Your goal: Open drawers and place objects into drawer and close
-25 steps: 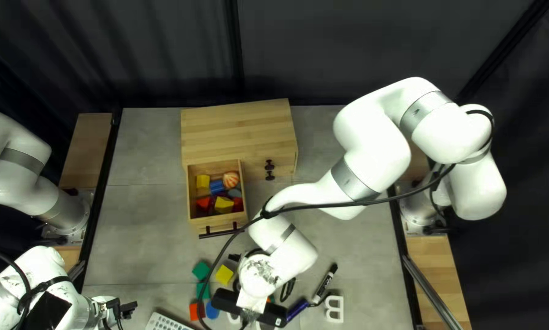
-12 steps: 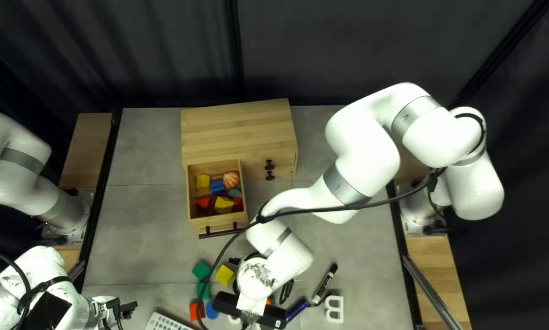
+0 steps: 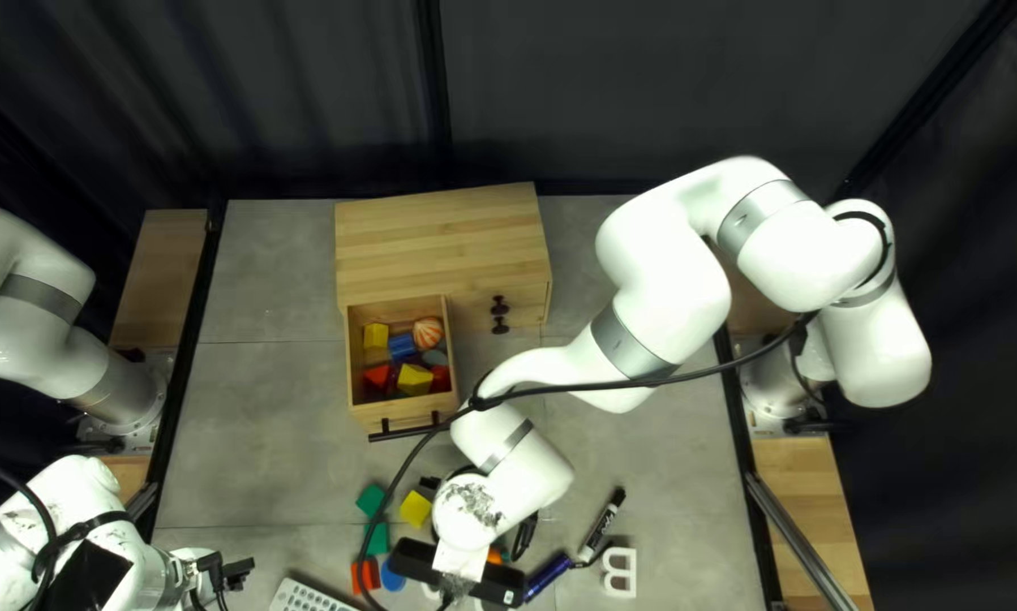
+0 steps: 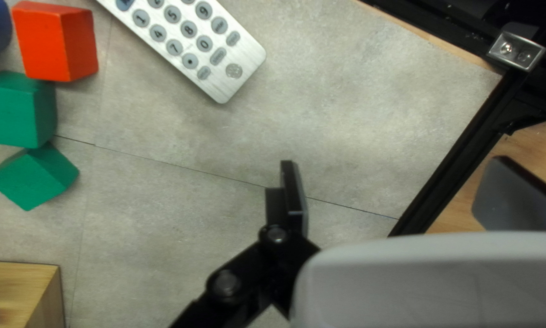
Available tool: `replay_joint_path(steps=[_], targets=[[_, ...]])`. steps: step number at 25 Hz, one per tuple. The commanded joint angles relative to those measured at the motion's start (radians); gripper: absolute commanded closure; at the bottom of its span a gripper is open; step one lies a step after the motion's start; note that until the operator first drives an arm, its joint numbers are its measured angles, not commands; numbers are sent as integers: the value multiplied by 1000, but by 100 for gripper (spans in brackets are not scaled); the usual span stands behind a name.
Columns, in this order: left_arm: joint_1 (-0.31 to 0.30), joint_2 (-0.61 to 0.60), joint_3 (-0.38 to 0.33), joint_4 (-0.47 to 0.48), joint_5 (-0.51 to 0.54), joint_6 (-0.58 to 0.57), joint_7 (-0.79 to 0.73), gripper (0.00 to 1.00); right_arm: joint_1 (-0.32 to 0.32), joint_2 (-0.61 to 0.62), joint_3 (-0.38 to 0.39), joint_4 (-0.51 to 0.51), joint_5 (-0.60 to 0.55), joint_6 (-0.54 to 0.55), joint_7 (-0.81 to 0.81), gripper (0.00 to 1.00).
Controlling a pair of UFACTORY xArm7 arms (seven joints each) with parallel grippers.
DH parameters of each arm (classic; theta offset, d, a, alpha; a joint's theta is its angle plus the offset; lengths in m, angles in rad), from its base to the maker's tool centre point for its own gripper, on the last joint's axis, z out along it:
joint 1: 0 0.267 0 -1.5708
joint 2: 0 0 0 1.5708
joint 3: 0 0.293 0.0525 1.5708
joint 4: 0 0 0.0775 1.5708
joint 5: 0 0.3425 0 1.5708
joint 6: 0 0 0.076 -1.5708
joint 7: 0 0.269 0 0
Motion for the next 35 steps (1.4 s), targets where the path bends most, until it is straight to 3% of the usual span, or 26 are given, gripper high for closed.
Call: replay_joint_path(steps=[1,4,13,20,26,30,35], targets=[[0,0,0,0,0,0,0,0,-1,8,1,7,4,4,-5,90],[0,0,0,0,0,0,0,0,0,11,3,11,7,8,-8,94],[0,0,0,0,0,0,0,0,2,-24,12,16,27,55,-2,95],[0,0,0,0,0,0,0,0,12,-80,6,115,77,236,52,97],[0,0,0,0,0,0,0,0,11,-177,-22,204,112,380,218,100],[0,0,0,0,0,0,0,0,-5,-246,-43,188,114,381,311,100],[0,0,0,0,0,0,0,0,-49,-316,-91,114,88,289,415,100]])
